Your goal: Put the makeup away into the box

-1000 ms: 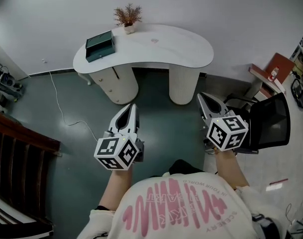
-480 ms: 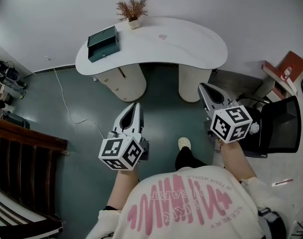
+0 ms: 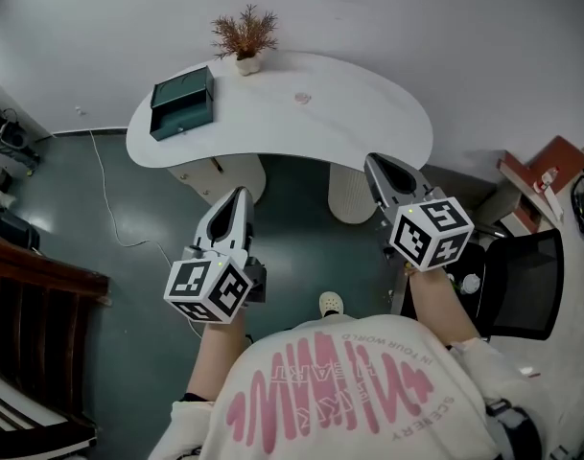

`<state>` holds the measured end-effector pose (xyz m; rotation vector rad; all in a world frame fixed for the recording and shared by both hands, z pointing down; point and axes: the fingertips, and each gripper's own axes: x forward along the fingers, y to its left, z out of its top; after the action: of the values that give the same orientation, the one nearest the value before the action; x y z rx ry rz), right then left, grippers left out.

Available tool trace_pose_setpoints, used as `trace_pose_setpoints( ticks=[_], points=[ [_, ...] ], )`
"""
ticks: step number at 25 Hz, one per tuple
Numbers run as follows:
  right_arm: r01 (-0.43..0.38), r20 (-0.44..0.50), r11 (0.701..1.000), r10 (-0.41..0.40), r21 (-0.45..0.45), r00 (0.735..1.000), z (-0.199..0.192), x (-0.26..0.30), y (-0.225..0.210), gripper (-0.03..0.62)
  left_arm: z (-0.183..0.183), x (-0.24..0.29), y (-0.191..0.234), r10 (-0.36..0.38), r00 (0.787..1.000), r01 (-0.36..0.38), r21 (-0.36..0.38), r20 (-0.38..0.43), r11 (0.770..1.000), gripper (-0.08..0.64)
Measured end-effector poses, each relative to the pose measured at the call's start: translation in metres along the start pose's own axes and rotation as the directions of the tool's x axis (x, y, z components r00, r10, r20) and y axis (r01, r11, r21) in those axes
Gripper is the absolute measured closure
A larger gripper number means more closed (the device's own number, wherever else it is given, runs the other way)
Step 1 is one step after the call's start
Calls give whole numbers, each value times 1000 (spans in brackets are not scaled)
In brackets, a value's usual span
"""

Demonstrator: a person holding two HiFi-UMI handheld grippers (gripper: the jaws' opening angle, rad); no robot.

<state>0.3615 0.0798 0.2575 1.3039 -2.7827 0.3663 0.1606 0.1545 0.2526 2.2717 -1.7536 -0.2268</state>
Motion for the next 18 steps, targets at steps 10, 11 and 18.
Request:
trace_pose_setpoints(
  ticks=[10, 11, 18],
  points=[
    [-61, -16, 997, 62, 42, 998, 7, 64, -57, 595, -2, 74, 13, 30, 999, -30, -20, 16, 999, 557],
    [-68, -18, 995, 70, 74, 997, 3, 69, -61, 595, -8, 79, 15, 33, 999, -33, -24, 6, 999, 558],
    [-53, -114, 981, 75, 184, 991, -42, 106, -82, 595, -34, 100, 51, 85, 996, -88, -90, -28, 992, 558]
  ],
)
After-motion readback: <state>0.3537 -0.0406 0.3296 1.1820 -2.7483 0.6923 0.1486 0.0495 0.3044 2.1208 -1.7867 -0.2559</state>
